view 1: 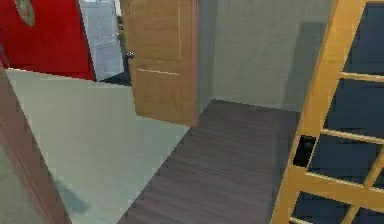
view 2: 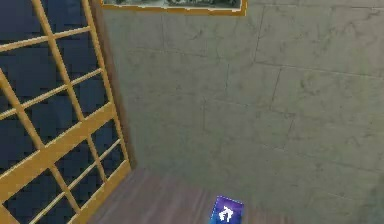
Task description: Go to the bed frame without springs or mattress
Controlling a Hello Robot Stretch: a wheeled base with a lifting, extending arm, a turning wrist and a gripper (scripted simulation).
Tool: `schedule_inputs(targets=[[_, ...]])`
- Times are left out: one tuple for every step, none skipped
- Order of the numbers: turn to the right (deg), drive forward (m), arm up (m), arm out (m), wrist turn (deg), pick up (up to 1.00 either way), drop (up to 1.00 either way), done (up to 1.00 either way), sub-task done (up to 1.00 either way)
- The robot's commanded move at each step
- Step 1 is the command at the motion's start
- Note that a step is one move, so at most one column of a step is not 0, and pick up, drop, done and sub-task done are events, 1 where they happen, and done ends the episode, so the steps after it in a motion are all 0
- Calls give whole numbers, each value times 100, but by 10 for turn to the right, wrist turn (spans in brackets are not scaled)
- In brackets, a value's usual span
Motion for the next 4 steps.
schedule_inputs(targets=[[0, 80, 0, 0, 0, 0, 0, 0, 0], [-390, 0, 0, 0, 0, 0, 0, 0, 0], [0, 45, 0, 0, 0, 0, 0, 0, 0], [-270, 0, 0, 0, 0, 0, 0, 0, 0]])
